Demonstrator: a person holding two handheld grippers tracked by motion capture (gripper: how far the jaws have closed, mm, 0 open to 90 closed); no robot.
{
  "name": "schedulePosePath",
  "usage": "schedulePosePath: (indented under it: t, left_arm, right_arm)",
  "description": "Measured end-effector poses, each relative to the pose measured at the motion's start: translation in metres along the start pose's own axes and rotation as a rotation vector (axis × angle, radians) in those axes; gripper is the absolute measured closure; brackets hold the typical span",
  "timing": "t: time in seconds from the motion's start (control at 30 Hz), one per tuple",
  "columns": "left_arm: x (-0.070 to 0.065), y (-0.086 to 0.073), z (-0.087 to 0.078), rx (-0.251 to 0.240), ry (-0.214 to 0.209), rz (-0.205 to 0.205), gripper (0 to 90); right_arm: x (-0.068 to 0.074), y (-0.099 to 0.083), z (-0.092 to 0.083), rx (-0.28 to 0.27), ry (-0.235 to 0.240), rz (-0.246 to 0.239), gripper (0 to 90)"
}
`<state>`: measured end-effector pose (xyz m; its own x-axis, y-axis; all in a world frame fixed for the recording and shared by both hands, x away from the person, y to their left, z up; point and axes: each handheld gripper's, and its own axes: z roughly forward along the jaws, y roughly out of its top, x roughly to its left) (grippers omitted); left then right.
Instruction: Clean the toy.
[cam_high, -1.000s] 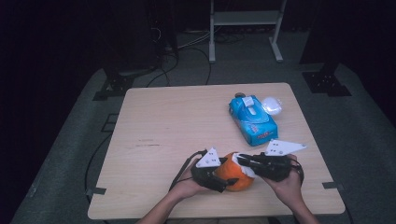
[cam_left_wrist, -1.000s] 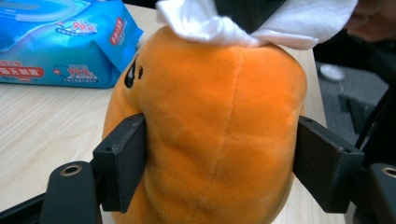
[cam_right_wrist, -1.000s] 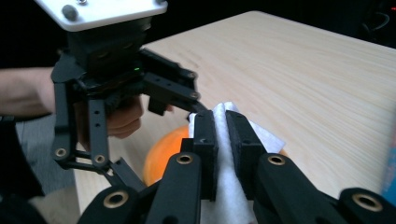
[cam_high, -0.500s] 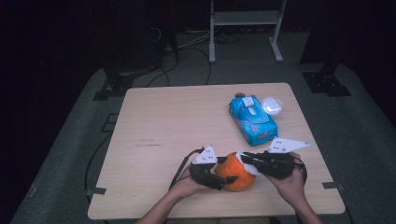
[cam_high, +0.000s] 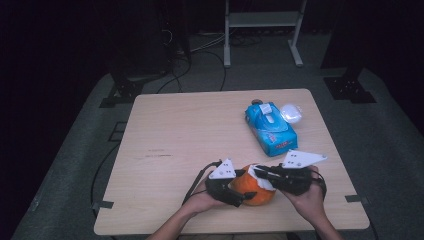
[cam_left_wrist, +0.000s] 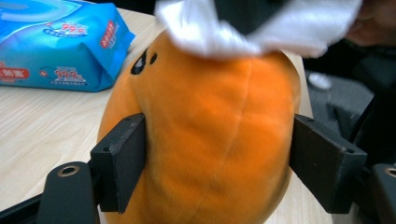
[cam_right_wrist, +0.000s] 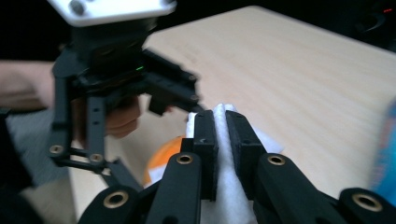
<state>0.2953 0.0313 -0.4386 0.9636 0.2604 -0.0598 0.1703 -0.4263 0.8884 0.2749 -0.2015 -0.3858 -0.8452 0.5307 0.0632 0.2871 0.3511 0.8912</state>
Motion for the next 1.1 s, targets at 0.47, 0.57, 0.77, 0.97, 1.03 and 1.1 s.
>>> schedulePosePath:
  t: [0.47,0.57,0.77,0.97,1.03,1.1]
  left_arm:
    - [-0.015,0.002,0.005,0.028,0.022,0.104,26.9]
    - [-0.016,0.003,0.006,0.037,0.026,0.113,26.8]
    - [-0.010,0.001,0.003,0.019,0.032,0.056,28.3]
    - [0.000,-0.003,-0.003,-0.008,0.020,-0.018,28.2]
    - [0.003,-0.004,-0.004,-0.017,0.025,-0.040,28.2]
    - [0.005,-0.005,-0.005,-0.019,0.030,-0.061,28.2]
  right_arm:
    - [-0.016,-0.004,-0.003,0.038,-0.065,0.029,82.0]
    - [-0.016,-0.004,-0.001,0.037,-0.046,0.042,82.2]
    - [-0.023,-0.005,-0.005,0.044,-0.065,0.056,82.2]
    - [-0.041,-0.018,-0.015,0.034,-0.057,0.150,82.4]
    - [-0.041,-0.018,-0.017,0.028,-0.048,0.153,82.5]
    - [-0.037,-0.016,-0.017,0.019,-0.037,0.147,82.5]
